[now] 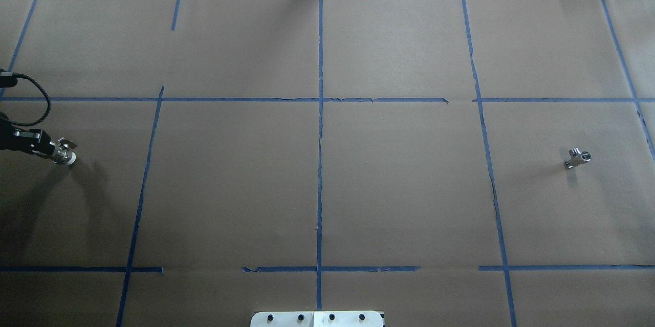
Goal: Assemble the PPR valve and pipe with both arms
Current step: 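Lift the white fitting with the left gripper and carry it to table center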
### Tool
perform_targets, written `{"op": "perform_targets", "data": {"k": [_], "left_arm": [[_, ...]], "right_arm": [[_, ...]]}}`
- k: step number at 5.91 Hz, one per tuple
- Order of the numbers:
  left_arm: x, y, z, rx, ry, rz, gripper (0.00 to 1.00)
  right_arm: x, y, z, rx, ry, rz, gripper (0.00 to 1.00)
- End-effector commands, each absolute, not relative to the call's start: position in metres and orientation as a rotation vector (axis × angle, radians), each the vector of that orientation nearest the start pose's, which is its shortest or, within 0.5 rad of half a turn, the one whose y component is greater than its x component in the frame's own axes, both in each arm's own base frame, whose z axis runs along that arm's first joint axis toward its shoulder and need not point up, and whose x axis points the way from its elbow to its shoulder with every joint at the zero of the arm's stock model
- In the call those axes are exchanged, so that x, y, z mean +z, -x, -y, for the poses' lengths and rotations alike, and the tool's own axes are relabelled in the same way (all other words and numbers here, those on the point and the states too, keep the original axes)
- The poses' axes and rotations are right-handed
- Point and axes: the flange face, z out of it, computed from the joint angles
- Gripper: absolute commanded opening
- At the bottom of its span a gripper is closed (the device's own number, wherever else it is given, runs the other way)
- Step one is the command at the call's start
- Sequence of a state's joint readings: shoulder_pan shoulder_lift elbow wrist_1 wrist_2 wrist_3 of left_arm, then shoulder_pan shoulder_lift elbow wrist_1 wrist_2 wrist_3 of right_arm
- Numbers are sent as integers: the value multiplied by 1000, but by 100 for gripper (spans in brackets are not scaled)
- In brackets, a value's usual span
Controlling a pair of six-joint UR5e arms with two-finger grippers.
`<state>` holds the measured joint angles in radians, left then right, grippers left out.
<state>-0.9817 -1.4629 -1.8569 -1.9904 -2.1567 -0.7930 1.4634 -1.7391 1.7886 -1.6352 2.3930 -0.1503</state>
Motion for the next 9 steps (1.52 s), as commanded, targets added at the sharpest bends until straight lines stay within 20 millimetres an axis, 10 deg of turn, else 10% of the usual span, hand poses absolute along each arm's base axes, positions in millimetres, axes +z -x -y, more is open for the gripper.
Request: {"op": "perform_targets", "data": {"k": [1, 3, 5, 7, 9], "left_arm": [[486, -193, 431, -94, -69, -812, 0], [380, -237, 467, -268, 13, -833, 1], [237, -385, 454, -274, 78, -752, 1], [124, -514, 496, -358, 132, -757, 1], [111, -569, 512, -347, 121, -838, 1]], "right_arm": [[631, -15, 423, -237, -5, 826, 100], [630, -15, 423, -239, -8, 826, 100], [631, -15, 423, -237, -5, 826, 100], [632, -14, 423, -237, -1, 826, 100], [632, -14, 423, -237, -1, 826, 100]]}}
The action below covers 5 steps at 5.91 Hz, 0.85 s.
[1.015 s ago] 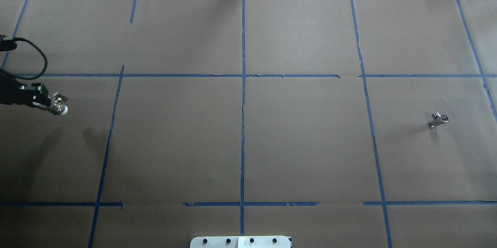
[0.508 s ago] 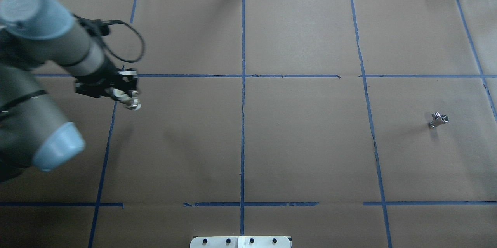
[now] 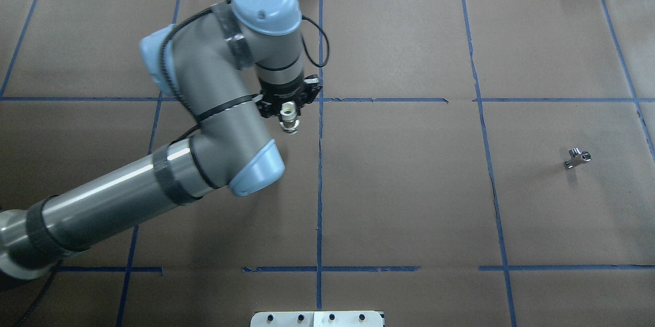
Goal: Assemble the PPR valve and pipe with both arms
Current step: 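Lift the white fitting with the left gripper and carry it to table center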
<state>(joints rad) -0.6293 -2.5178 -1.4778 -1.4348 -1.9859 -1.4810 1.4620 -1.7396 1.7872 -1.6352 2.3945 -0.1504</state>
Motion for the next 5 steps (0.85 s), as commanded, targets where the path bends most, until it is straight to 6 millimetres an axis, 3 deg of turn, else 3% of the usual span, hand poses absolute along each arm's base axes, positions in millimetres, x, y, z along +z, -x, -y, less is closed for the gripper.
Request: {"op": "perform_targets", "data": {"k": [1, 2, 5], "left_arm": [[110, -581, 499, -324, 128, -841, 3], [115, -592, 488, -305, 139, -833, 5], [131, -599, 482, -294, 148, -813, 8]], "right_arm": [[632, -14, 423, -237, -1, 826, 100], [632, -14, 423, -237, -1, 826, 100], [632, -14, 423, -239, -1, 826, 100]]}}
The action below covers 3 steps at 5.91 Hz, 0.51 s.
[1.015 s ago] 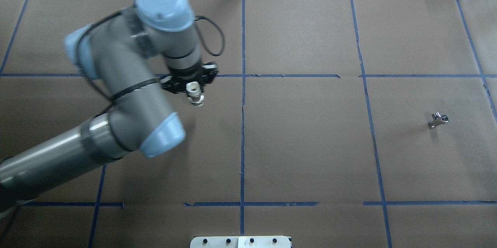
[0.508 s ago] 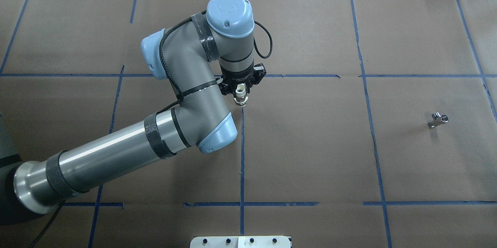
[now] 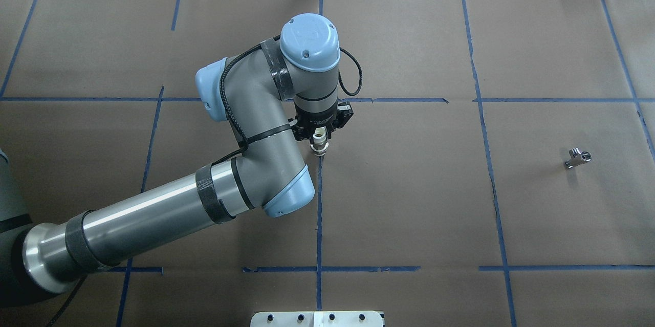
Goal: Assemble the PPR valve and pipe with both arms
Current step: 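Lift the white fitting with the left gripper and carry it to table center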
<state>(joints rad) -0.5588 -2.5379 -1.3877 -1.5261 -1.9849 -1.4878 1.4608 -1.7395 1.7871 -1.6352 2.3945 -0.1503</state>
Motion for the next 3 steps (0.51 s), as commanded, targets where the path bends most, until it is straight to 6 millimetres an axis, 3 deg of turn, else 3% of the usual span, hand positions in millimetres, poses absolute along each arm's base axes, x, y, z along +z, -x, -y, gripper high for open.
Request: {"op": "perform_targets", "data": {"k": [1, 2, 3], "left_arm": [[133, -600, 482, -293, 151, -811, 27], [133, -600, 482, -290, 148, -811, 79], [131, -598, 483, -294, 108, -808, 100]], "right_arm": [[632, -14, 423, -239, -1, 826, 100], [632, -14, 423, -239, -1, 826, 100], [632, -14, 423, -239, -1, 826, 100]]}}
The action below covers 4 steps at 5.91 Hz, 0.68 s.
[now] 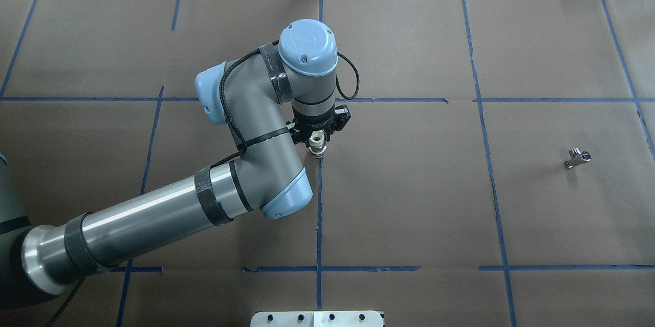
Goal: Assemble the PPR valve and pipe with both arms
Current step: 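Lower the white fitting upright onto the table and open the left gripper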
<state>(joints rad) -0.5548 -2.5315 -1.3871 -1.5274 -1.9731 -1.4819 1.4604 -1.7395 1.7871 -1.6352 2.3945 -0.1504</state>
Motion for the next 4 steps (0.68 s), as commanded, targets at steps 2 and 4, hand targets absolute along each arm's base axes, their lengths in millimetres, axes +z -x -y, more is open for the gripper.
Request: {"op": "perform_targets", "data": {"k": [2, 4], "left_arm": [[113, -583, 479, -284, 81, -841, 100], [176, -500, 446, -91, -25, -867, 100]], "right_arm": [[632, -14, 423, -239, -1, 826, 100], [633, -14, 423, -238, 1, 826, 100]]}}
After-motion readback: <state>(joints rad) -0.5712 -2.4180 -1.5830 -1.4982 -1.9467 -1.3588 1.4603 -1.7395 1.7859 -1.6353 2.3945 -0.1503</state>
